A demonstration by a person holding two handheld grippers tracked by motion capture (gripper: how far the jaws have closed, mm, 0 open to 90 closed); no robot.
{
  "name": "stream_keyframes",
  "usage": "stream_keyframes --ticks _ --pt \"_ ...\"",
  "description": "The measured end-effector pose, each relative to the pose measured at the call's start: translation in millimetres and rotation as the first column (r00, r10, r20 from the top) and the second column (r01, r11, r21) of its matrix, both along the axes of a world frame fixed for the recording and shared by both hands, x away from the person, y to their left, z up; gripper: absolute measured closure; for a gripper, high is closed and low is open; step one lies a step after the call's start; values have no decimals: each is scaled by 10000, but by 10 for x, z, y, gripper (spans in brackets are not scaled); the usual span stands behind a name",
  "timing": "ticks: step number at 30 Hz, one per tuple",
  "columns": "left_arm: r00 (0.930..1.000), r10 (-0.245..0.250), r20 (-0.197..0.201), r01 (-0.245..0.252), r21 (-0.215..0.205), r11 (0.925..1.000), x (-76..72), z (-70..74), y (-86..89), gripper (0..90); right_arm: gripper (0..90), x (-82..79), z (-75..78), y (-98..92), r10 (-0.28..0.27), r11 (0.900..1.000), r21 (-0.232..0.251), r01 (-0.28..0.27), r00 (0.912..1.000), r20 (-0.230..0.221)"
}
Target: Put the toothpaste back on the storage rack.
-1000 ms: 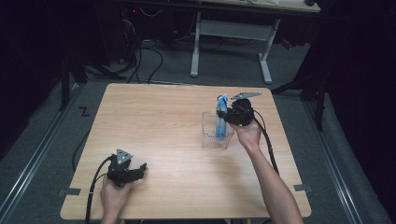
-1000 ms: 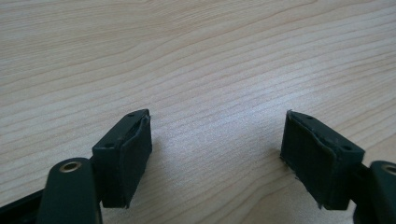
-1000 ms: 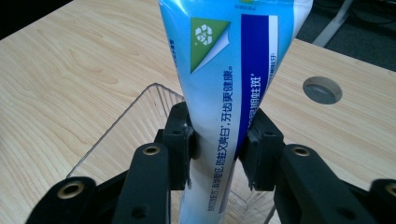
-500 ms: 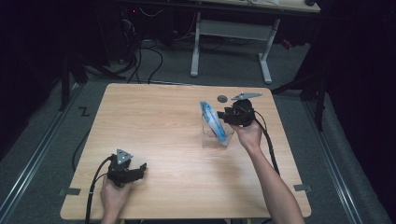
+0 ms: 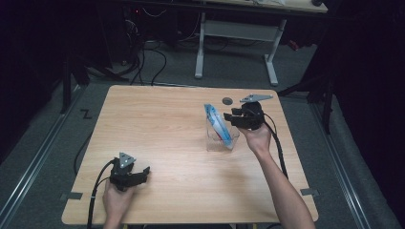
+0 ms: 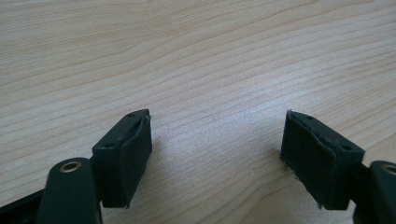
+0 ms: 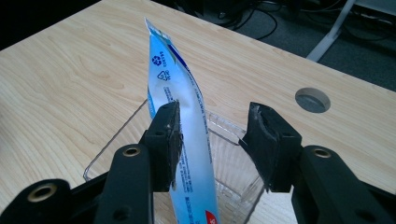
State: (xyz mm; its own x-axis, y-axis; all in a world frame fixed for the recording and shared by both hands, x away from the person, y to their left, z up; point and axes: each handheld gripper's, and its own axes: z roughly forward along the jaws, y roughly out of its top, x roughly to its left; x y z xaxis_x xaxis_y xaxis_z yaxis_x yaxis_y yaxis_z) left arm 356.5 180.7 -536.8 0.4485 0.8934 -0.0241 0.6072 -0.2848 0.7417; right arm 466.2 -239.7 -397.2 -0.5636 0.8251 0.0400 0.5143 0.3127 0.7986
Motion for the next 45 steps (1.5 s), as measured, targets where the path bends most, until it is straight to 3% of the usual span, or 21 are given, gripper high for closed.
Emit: stream_keyframes --ticks 4,9,24,33,36,45 --pt "10000 3 4 -3 6 10000 0 0 -1 250 534 -35 35 -52 70 9997 242 -69 10000 -24" --pt "10000 -1 2 1 12 10000 0 0 -1 250 536 -98 85 -105 -17 9997 243 11 9996 267" --pt "10000 2 2 -2 6 10000 0 0 -1 251 548 -220 208 -278 -208 9992 347 191 9986 479" --pt "10000 3 2 -3 2 10000 0 0 0 251 549 -292 199 -387 -440 9986 311 423 9974 578" --pt "10000 1 2 -1 7 10000 0 0 0 250 550 -338 206 -437 -493 9978 486 462 9966 656" --pt "10000 0 -3 0 -9 10000 0 0 1 250 543 -469 286 -522 -419 9984 413 389 9964 732"
